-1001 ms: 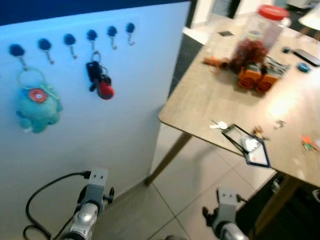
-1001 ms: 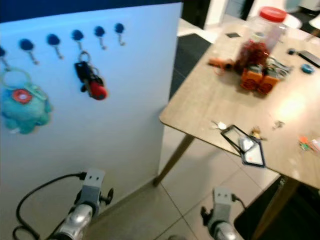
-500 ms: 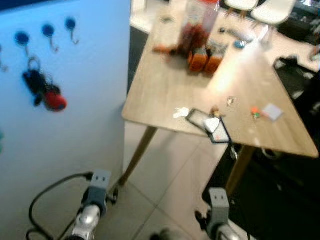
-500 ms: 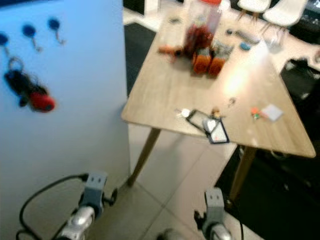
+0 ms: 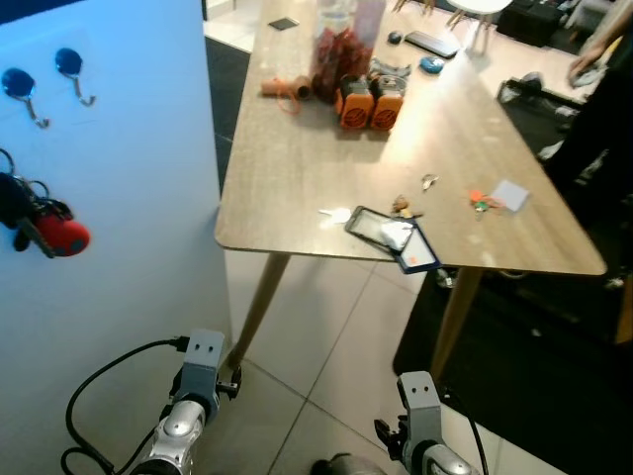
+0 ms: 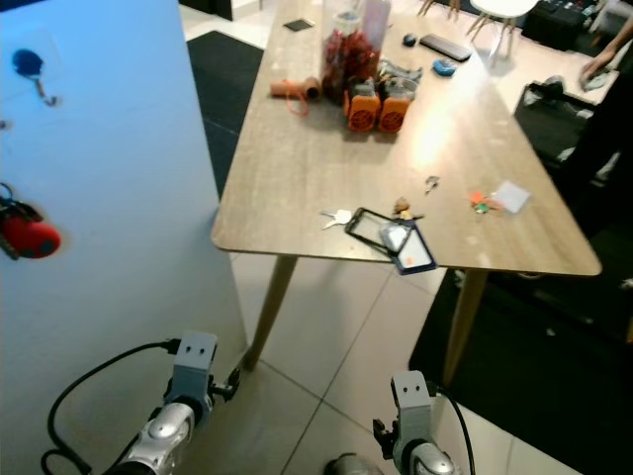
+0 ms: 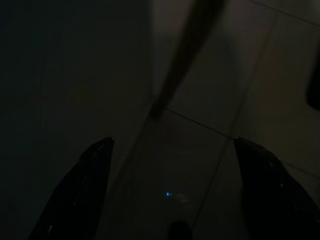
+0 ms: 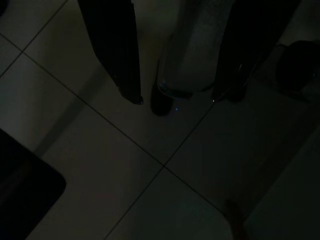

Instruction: Hang keys on a hook

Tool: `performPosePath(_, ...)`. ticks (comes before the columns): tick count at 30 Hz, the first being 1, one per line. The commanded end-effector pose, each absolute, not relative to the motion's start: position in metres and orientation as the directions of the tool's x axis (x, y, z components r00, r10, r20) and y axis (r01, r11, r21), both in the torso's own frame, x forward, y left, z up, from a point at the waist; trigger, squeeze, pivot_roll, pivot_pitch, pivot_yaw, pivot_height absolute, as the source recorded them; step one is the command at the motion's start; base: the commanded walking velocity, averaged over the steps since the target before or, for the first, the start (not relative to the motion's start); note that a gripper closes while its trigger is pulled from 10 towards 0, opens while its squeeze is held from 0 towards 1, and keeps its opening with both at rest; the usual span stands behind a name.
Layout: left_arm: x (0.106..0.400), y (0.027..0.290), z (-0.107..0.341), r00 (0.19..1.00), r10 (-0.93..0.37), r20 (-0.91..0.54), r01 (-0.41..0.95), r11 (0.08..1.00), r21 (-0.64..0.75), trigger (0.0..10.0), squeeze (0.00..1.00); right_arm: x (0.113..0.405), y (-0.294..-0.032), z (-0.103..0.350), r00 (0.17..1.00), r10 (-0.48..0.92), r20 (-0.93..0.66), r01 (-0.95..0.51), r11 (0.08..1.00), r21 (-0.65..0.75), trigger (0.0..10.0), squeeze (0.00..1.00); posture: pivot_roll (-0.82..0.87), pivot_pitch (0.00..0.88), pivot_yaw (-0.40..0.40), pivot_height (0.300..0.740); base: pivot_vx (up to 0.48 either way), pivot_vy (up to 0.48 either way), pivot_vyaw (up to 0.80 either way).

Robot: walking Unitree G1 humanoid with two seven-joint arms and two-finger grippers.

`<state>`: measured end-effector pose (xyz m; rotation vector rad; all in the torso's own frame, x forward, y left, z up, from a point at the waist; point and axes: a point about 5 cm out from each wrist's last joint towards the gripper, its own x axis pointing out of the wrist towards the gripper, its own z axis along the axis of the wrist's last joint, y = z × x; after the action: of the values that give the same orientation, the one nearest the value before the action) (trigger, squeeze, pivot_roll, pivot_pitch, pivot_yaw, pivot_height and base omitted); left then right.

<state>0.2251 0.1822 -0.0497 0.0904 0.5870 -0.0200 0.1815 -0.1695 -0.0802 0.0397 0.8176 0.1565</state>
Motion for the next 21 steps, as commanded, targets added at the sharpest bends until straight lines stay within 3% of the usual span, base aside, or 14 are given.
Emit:
performPosePath(1,0.219,0.184,-0.054,0.823,0.032,-0.567,0.010,0.997,0.070,10.0,0.00,0.178,-0.176,-0.082,0.654,0.150,-0.742,-0.141,0.987,0.075,10.0,0.00,0.06,0.081,-0.113,0.740,0.000,0.000,0.00)
performPosePath(11,0.218,0.169,-0.055,0.833,0.026,-0.553,0.009,0.998,0.059,10.0,0.00,0.192,-0.193,-0.073,0.658,0.160,-0.736,-0.220,0.975,0.015,10.0,0.00,0.05,0.070,-0.186,0.740,0.000,0.000,0.00)
performPosePath(21,0.222,0.165,-0.053,0.834,-0.019,-0.552,0.063,0.996,0.062,10.0,0.00,0.187,-0.191,-0.075,0.668,0.137,-0.731,-0.189,0.982,0.010,10.0,0.00,0.06,0.070,-0.134,0.740,0.000,0.000,0.00)
